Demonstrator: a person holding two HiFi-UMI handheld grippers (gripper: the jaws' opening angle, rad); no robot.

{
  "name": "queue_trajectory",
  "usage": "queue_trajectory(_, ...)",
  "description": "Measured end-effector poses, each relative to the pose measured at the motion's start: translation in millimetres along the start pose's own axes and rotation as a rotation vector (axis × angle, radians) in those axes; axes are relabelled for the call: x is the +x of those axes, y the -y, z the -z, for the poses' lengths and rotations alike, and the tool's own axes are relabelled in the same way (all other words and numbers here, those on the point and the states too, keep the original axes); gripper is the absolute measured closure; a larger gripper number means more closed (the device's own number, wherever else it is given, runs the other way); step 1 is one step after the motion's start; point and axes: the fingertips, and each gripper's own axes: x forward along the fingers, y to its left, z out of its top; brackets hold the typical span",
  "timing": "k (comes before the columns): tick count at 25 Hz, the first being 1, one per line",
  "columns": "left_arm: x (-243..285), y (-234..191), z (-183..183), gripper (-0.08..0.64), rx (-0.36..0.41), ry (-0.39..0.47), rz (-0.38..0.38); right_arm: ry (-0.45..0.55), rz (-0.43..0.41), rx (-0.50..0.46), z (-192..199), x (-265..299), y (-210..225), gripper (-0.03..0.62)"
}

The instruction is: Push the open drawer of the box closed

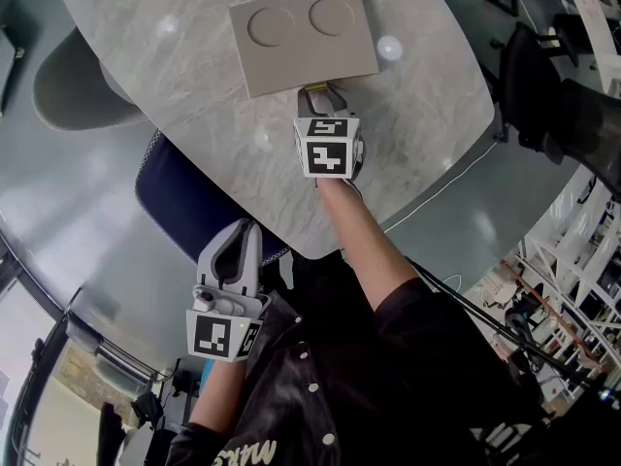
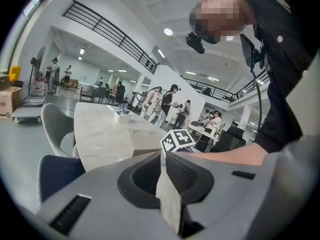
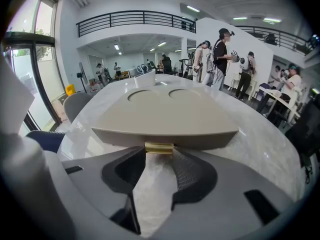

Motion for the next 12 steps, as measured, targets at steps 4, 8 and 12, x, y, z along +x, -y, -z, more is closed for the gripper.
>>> queue_trajectory(4, -1.5, 1.5, -0.5, 0.518, 0.004, 0.002, -0.004, -0.005, -0.002, 0.0, -0.7, 0.6, 0.9, 0.43)
queue_trajectory(8, -1.9, 0.5, -2.1, 0.518, 0.012, 0.009, -0.006, -0.004, -0.019, -0.027, -1.4, 1.2, 0.8, 0.422)
queue_trajectory(12, -4.1, 4.2, -6.7, 0.519, 0.021, 0.024, 0.002, -0.02, -0.047, -0.048, 5.6, -6.8, -0.5, 0.422)
